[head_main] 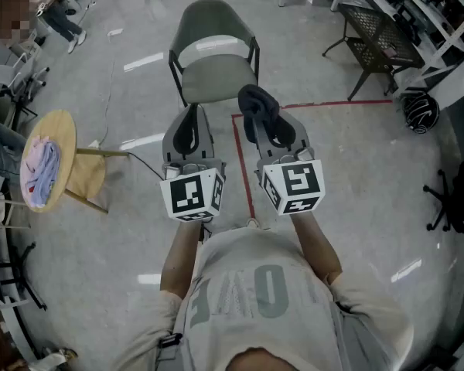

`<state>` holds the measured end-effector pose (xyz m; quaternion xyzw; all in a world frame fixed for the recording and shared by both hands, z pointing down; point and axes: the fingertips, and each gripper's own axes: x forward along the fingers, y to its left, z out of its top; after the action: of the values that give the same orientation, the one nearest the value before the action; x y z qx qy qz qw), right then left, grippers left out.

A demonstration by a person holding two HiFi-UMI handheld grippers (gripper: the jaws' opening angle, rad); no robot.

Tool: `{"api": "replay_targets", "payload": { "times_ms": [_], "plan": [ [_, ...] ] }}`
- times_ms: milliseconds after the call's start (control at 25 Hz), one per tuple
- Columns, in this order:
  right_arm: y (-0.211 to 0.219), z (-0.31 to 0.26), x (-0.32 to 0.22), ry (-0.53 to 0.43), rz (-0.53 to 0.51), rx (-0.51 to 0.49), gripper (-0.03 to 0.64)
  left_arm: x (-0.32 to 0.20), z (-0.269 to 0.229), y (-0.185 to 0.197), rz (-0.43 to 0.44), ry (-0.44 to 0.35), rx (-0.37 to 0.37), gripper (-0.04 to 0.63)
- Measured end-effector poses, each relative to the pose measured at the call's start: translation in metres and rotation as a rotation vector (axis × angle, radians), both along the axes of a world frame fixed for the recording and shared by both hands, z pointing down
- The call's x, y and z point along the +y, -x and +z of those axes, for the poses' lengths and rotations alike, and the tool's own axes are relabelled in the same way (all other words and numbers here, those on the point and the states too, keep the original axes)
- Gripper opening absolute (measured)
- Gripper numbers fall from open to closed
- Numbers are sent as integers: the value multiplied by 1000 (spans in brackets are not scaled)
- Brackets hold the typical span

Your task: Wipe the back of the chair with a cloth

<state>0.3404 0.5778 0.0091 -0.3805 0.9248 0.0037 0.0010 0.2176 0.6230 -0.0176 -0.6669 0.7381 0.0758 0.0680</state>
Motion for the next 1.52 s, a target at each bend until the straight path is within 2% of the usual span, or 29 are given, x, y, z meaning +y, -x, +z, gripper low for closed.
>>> {"api": "replay_targets", "payload": {
  "times_ms": [440,680,1000,1240,1520],
  "plan": [
    [-7,6,-9,-10,-7,12,58,-6,6,-2,-17,8,15,15],
    [-14,17,-12,-8,-48,-21,58,-13,16,-13,-23,25,16,15],
    [-28,56,-35,104,-49,-29,59,-29,32,-4,-64,49,21,14],
    [-26,66,-76,115,-40,-28,58,-66,37,5,-61,49,12,15],
    [21,83,-144,106,-37,-23,60,-144,56,51,-34,45,14,15]
  ]
}}
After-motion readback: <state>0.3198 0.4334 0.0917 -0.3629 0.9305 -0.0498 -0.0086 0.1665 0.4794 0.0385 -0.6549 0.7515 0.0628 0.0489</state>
